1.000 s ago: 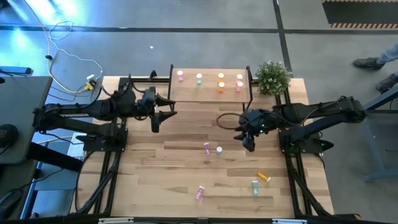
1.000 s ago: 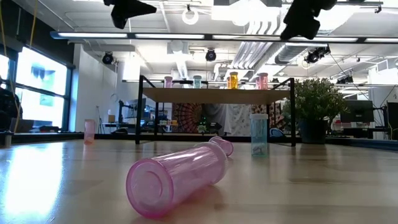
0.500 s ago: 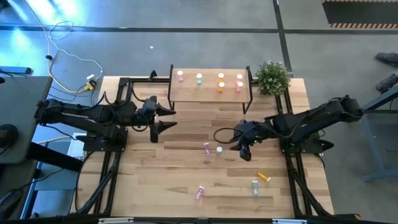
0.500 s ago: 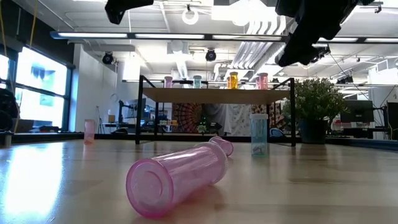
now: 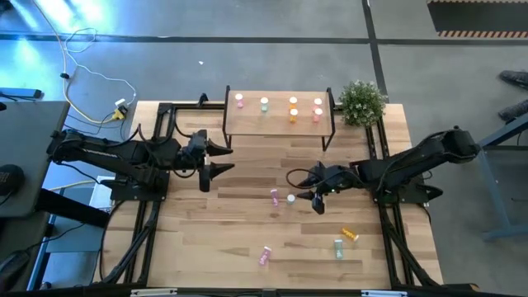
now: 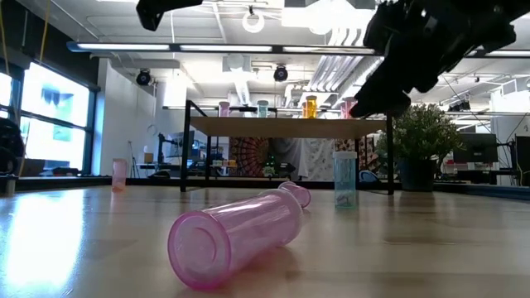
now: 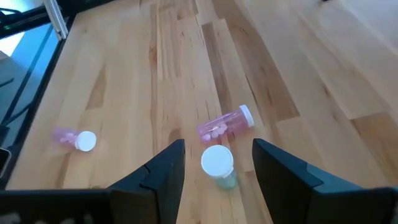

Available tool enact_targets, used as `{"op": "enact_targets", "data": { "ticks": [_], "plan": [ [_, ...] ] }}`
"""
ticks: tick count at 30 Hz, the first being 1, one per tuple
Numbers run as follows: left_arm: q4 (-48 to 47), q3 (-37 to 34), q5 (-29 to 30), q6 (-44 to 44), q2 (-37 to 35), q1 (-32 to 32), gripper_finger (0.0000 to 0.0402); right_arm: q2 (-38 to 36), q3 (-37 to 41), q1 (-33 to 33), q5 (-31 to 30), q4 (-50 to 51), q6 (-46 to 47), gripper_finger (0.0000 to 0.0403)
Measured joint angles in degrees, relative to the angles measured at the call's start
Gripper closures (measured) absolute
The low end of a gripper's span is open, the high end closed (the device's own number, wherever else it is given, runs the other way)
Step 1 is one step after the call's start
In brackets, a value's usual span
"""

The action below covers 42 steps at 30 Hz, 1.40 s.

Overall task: Pick and place medicine bottles onto shelf by color
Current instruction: Put the top blue pill bottle on the shelf aligned with the other blue pill bottle

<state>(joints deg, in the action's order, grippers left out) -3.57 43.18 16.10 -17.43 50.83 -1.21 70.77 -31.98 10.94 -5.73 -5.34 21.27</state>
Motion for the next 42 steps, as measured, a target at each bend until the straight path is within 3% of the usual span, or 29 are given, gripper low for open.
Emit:
{"op": "enact_targets", "data": {
  "ticks": [13,31,42],
  "plan": [
    [0.0,0.0,1.27,-0.45,0.0,0.02,0.0167,12.22,0.04,0.76,0.76,-7.91,-0.6,0.0224],
    [0.0,0.0,1.28,-0.46,0.0,0.04,0.0167,19.2,-0.21,0.74,0.15,-13.19,-0.76,0.0225],
    [-0.11,0.0,1.66,-0.44,0.0,0.06,0.0167,19.33,-0.31,0.74,0.13,-13.33,-0.75,0.0307]
  ]
}}
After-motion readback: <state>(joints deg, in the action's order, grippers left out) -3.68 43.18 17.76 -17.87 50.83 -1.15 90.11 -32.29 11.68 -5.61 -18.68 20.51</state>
